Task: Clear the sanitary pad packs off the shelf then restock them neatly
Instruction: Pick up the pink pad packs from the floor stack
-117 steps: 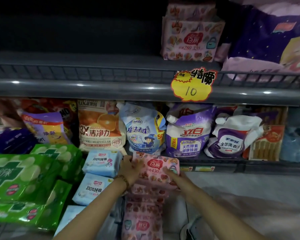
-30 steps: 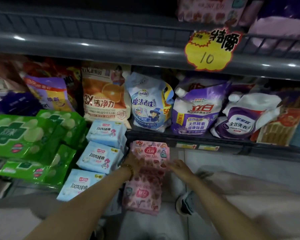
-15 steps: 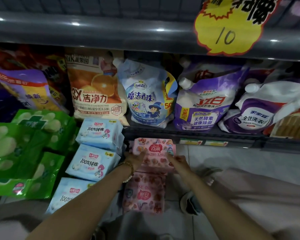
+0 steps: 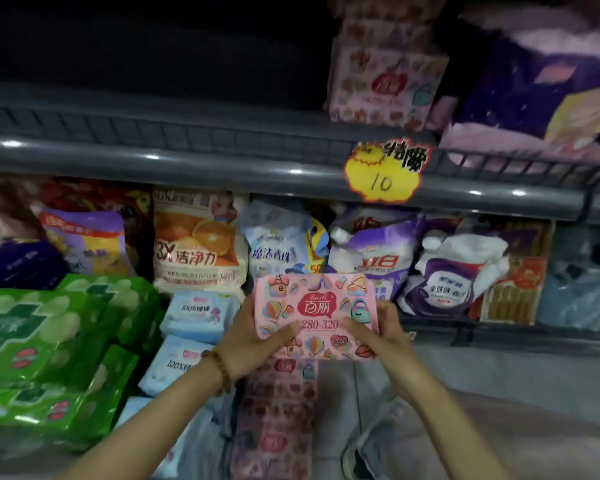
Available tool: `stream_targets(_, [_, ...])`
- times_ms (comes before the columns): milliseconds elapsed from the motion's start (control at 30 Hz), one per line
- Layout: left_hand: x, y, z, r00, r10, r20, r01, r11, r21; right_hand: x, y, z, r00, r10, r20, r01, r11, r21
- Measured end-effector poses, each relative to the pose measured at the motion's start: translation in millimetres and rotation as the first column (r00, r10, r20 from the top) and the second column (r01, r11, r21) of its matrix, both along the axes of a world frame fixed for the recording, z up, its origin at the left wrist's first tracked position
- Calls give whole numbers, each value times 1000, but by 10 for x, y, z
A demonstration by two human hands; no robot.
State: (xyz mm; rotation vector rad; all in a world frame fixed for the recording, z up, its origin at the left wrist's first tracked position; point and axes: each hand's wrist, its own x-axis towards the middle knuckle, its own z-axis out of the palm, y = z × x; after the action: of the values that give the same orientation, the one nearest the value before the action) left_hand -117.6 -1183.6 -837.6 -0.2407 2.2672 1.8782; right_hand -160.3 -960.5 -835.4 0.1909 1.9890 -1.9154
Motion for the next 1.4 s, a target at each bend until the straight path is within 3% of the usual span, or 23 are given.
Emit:
stream_targets(267, [-206, 59, 1670, 892, 70, -446, -70, 997, 17, -185, 108, 1649, 899, 43, -436, -46, 999, 2])
stream_targets(500, [-979, 171, 2518, 757, 110, -644, -98, 994, 55, -904, 180, 2661, 702, 111, -703, -36, 992, 120])
stream_targets(733, [-2098, 187, 2809, 731, 77, -678, -116, 993, -13, -1985, 208, 3149, 589, 274, -760, 55, 925, 376])
stream_targets(867, [-2711, 157, 2835, 748, 83, -659, -141, 989, -35, -2597, 159, 3198, 586, 285, -758, 130, 891, 436])
stream_targets(1033, [-3121, 192, 2634, 780, 21, -626, -135, 981, -136, -3016, 163, 3007, 616, 446, -649, 145, 746, 650])
stream_targets(1400, [-3210, 218, 2557, 847, 48, -530, -155, 975, -160, -3113, 197, 2973, 656, 420, -627, 194, 709, 677])
